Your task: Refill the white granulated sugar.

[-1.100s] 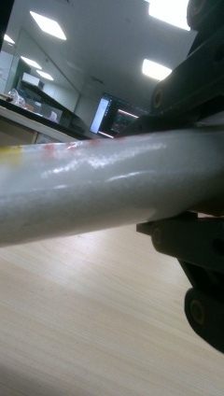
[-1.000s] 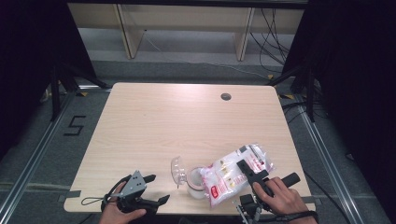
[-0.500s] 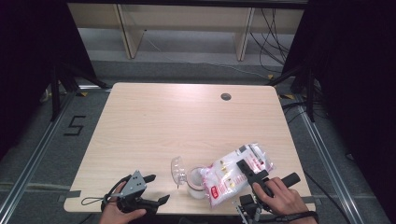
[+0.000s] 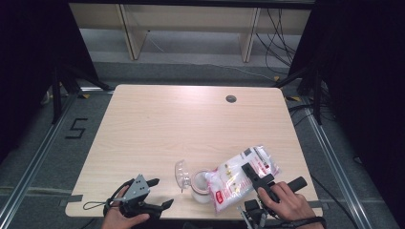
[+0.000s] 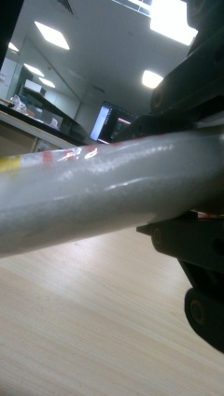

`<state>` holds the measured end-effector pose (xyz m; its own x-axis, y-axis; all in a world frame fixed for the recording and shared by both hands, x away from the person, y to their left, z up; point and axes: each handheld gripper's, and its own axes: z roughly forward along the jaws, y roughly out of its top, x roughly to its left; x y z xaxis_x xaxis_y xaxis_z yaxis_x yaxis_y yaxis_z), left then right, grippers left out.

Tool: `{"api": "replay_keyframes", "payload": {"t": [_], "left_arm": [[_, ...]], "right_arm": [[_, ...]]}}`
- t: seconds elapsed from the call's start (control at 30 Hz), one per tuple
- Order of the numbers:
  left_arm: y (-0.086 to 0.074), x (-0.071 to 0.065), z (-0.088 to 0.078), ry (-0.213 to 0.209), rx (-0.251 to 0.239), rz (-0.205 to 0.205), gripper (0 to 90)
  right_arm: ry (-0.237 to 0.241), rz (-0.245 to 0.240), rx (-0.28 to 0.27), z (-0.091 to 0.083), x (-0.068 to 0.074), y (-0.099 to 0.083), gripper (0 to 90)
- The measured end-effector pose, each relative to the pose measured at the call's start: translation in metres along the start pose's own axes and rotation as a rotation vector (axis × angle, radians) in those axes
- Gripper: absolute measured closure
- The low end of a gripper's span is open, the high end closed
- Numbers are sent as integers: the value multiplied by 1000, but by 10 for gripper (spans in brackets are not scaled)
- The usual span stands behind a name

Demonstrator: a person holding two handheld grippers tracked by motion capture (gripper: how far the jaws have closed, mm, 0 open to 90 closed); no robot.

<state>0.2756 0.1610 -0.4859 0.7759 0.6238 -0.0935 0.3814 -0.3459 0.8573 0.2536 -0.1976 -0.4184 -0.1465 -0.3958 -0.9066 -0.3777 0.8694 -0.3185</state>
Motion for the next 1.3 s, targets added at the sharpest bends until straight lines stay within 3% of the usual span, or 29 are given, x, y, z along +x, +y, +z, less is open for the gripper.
{"api": "replay_keyframes", "payload": {"t": [0.33,0.5,0.6,0.73,0.87,0.93,1.0,1.07,1.3], "left_arm": [[0,0,0,2,-2,-9,158],[0,-1,0,7,0,-7,158],[0,-1,0,3,0,-8,159],[0,0,0,0,-2,-9,158],[0,-1,0,6,1,-7,159],[0,0,0,0,0,0,159],[0,-1,0,4,0,-9,159],[0,0,0,0,-2,-9,158],[0,0,0,5,1,-1,159]], "right_arm": [[-5,-13,-19,2,-2,-2,698],[8,25,-10,2,2,-4,700],[14,-5,-20,3,0,-4,701],[20,18,-8,2,2,-4,701],[13,-2,-20,3,0,-4,702],[15,29,-7,2,3,-4,702],[19,2,-19,3,0,-4,703],[22,33,-10,3,3,-5,703],[27,29,-13,3,3,-5,704]]}}
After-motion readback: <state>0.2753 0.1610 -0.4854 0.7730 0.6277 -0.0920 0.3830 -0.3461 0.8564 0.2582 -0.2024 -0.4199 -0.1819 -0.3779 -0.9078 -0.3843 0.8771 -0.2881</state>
